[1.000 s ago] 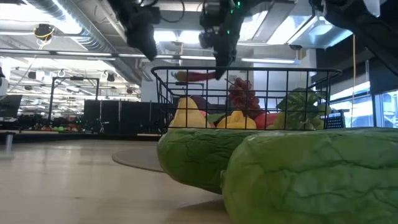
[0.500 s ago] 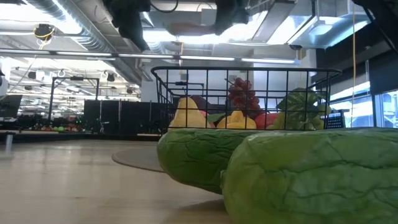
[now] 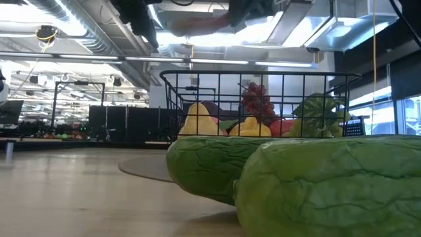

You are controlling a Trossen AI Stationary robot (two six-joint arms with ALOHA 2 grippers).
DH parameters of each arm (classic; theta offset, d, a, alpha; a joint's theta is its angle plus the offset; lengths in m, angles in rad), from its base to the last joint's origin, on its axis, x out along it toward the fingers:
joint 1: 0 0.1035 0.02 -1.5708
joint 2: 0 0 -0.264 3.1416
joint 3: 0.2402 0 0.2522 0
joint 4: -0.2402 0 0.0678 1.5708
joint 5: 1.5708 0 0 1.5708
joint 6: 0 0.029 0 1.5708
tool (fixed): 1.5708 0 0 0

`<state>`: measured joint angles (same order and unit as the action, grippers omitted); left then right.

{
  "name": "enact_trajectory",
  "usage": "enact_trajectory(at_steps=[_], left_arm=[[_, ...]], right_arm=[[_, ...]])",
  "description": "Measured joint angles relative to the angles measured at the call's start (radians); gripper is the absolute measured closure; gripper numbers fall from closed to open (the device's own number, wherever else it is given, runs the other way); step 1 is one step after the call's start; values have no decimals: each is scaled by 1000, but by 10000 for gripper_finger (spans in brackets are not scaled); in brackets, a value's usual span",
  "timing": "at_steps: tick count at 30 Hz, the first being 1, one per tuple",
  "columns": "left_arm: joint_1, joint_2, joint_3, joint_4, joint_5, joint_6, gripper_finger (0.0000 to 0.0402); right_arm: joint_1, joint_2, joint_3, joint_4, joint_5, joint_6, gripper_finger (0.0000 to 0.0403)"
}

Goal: Build produce basket
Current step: Put the red pepper into the black wire basket

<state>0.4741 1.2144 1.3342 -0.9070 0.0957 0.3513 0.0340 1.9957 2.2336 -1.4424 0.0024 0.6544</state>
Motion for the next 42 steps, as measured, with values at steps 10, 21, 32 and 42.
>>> enact_trajectory(at_steps=[10, 21, 32, 42], left_arm=[[0, 0, 0, -4, -1, 18, 168], [1, 0, -1, -52, -2, 27, 168], [0, 0, -1, -51, -2, 28, 168], [1, 0, -1, -50, -2, 28, 168]], right_arm=[[8, 0, -220, 47, -23, 53, 403], [46, 0, -396, 201, -26, 108, 403], [31, -1, -540, 348, -20, 55, 403], [-6, 0, -558, 354, -110, 72, 367]])
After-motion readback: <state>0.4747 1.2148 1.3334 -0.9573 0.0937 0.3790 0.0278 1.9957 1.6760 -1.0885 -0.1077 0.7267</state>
